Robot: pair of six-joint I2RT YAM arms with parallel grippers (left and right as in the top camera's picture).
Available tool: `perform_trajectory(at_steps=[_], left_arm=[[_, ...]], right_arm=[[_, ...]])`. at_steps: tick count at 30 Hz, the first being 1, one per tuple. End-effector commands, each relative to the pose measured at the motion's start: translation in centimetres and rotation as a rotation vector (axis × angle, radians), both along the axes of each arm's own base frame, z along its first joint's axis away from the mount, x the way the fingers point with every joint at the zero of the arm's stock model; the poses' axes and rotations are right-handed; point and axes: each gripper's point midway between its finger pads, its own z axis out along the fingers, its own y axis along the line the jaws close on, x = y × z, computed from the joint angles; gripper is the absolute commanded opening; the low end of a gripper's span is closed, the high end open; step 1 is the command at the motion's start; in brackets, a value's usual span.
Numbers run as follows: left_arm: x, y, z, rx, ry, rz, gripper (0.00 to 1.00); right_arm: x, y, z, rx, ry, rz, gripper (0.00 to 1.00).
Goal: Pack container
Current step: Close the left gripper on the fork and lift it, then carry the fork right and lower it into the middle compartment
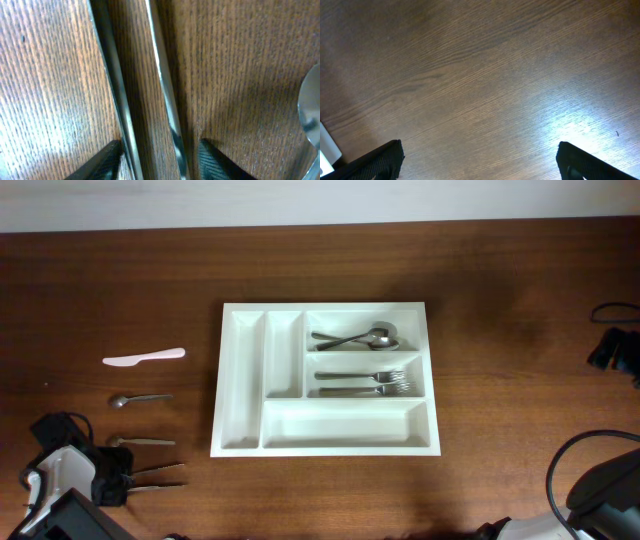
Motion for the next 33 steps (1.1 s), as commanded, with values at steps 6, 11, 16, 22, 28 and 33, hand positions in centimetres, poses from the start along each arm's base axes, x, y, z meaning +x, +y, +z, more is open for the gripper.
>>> perform_trajectory(at_steps=[6,11,16,22,28,33], left_arm=[[-1.7,-1.0,-1.5,-0.029,0.063,-0.001,0.25],[-1.7,-1.1,-1.5,-0.034,0.068,-0.019,0.13],[-0.8,-0.2,-0.6,-0.013,0.052,-0.139,0.02],[1.8,2.0,3.7,0.078,-0.013,-0.265,0.02],[8.9,2.3,12.6,0.225,-0.293,-0.532,0.03],[15.6,-3.5,22.2,0.360,-0.590,-0.975,0.11]], right_arm=[[-0.1,-0.2,-0.4,0.005,0.011,-0.012,0.99],[-0.1,-0.2,-0.4,0.005,0.011,-0.012,0.99],[-0.1,-0.2,-0.4,0.005,0.011,-0.012,0.99],[-0.1,-0.2,-0.4,0.005,0.011,-0.012,0.99],[-0.1,-0.2,-0.4,0.005,0.011,-0.012,0.99],[-0.1,-0.2,-0.4,0.006,0.011,-0.012,0.99]])
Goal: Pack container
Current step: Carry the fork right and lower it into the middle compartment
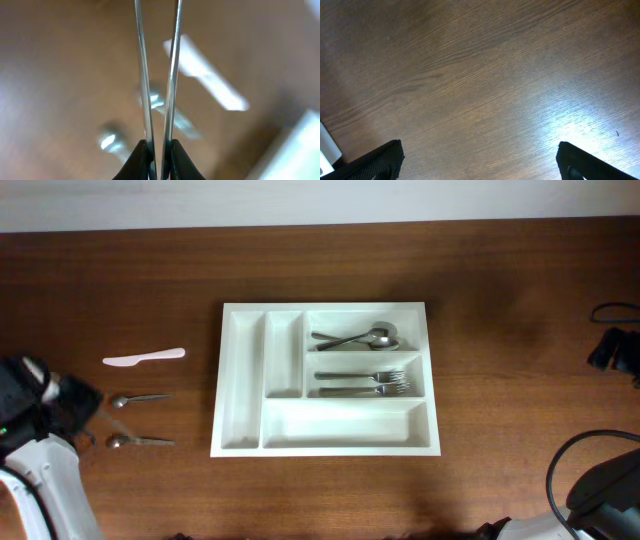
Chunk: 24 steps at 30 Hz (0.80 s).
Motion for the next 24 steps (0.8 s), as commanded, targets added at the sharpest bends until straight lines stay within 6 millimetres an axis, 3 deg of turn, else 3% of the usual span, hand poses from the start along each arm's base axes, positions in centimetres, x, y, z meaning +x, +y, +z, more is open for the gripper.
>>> perform_trajectory(at_steps=[1,3,4,6,9,11,16,19,21,24], left_arm=[[4.6,-6.6,7.1,0.096,-0.202,-0.436,0.11],[5.6,-9.7,8.8,0.104,-0.252,-0.537,0.11],[6.2,-13.0,9.9,0.095,-0.297,-0.639,0.11],[6.6,-17.3,10.8,0.080,-0.343,-0.769,0.11],[6.5,-23.7,11.2,0.074,-0.373,-0.968,0.12],[5.9,-27.7,10.7,0.104,-0.363,-1.101,0.18],[4.6,-34.0,8.0,0.268,-0.267,-1.306,0.19],[3.8,-37.2,5.9,0.338,-0.212,-1.439,0.14],[2.4,-40.8,2.2,0.344,-0.122,-1.594,0.14],[1.5,-42.6,-1.4,0.341,-0.025,-1.682,0.14]], right_arm=[[-0.1,-0.2,-0.4,0.006,0.011,-0.012,0.99],[-0.1,-0.2,-0.4,0.006,0.011,-0.012,0.99],[-0.1,-0.2,-0.4,0.006,0.011,-0.012,0.99],[-0.1,-0.2,-0.4,0.006,0.011,-0.012,0.99],[-0.1,-0.2,-0.4,0.006,0.011,-0.012,0.99],[-0.1,-0.2,-0.4,0.006,0.011,-0.012,0.99],[-0.1,-0.2,-0.4,0.006,0.011,-0.012,0.99],[-0.1,-0.2,-0.4,0.006,0.011,-0.011,0.99],[-0.1,-0.2,-0.4,0.006,0.011,-0.012,0.99],[-0.1,-0.2,-0.4,0.006,0.011,-0.012,0.99]])
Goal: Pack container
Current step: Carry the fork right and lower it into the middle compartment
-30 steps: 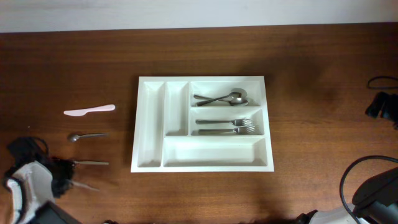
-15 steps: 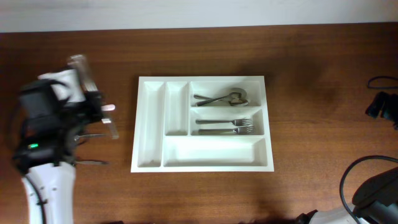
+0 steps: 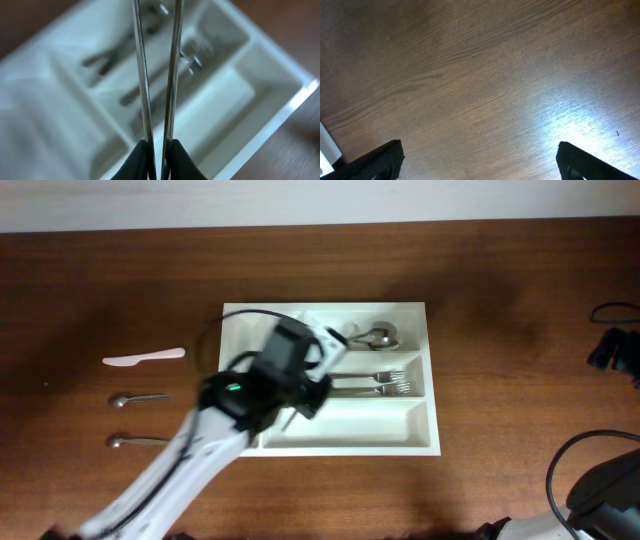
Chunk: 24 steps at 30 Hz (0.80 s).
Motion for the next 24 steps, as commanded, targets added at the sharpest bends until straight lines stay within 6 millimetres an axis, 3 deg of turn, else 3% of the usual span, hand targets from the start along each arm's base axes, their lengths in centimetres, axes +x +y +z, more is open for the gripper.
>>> perform_trajectory(at_steps=[1,6,12,18,24], left_arm=[[-0.6,-2.1,-4.3,0.136,0.039,-0.128,0.15],[-1.3,-2.9,-6.9,0.182,0.091,-0.176,0.15],[-2.7,-4.4,-6.6,0.140,0.088,-0.359,0.14],[-5.5,-6.5,-6.0,0.058,0.085,-0.609,0.14],[-3.9,-5.3,-6.6,0.249,-0.101,-0.789,0.16]], right_arm=[[-0.1,-0.1,-0.4,0.006,0.011,-0.012,0.99],[-0.1,-0.1,-0.4,0.006,0.011,-0.012,0.99],[-0.1,-0.1,-0.4,0.006,0.011,-0.012,0.99],[-0.1,-0.1,-0.4,0.006,0.011,-0.012,0.99],[-0.1,-0.1,-0.4,0.006,0.011,-0.012,0.99]])
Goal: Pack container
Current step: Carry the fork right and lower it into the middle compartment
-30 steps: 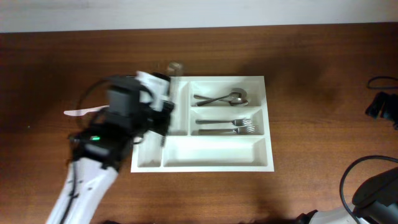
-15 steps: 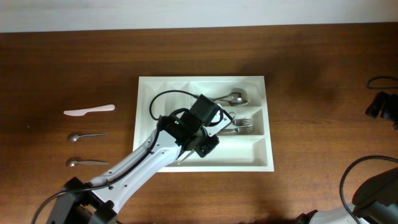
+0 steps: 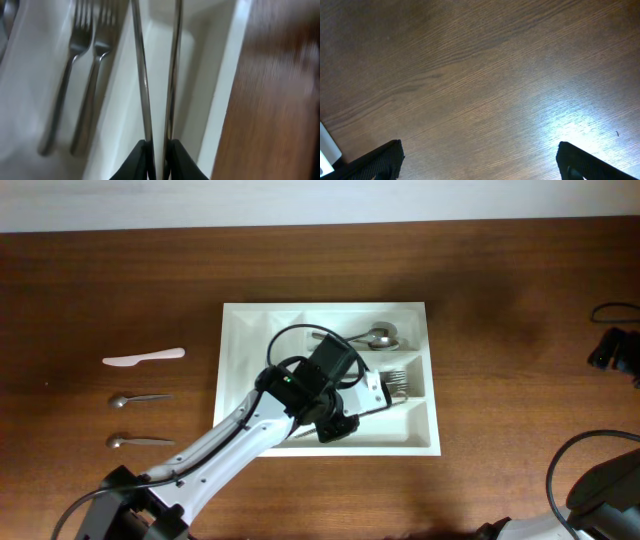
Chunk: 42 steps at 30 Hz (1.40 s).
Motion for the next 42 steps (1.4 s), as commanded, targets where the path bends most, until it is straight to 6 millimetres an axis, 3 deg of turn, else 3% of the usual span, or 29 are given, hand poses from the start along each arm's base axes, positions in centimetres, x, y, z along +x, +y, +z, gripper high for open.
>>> perform_trajectory(at_steps=[1,4,13,25,32,34,35,38,42], left_arm=[[1.5,0.7,0.6,0.084,-0.206,-0.211,0.16],[2.4,1.6,0.4,0.149,-0.256,-0.205,0.16],[2.4,1.8,-0.1,0.164,-0.243,-0.206,0.22],[-0.1,0.2,-3.6,0.159,-0.110,-0.284,0.22],[-0.6,0.0,-4.6,0.175,-0.087,-0.302,0.24],[-0.6,0.0,-4.7,0.176,-0.087,-0.302,0.36],[-0.6,0.0,-4.6,0.175,-0.087,-0.302,0.66],[-0.6,-0.1,-4.6,0.175,-0.089,-0.302,0.99],[-0.4,-0.2,-4.6,0.169,-0.097,-0.300,0.99]], right_arm=[[-0.1,-0.1,-0.4,0.005,0.011,-0.012,0.99],[-0.1,-0.1,-0.4,0.005,0.011,-0.012,0.99],[-0.1,-0.1,-0.4,0.005,0.011,-0.012,0.99],[-0.1,-0.1,-0.4,0.005,0.011,-0.012,0.99],[-0.1,-0.1,-0.4,0.005,0.011,-0.012,0.99],[-0.1,-0.1,-0.4,0.005,0.011,-0.012,0.99],[-0.1,-0.1,-0.4,0.005,0.011,-0.012,0.99],[-0.1,-0.1,-0.4,0.005,0.011,-0.012,0.99],[-0.1,-0.1,-0.4,0.005,0.011,-0.012,0.99]])
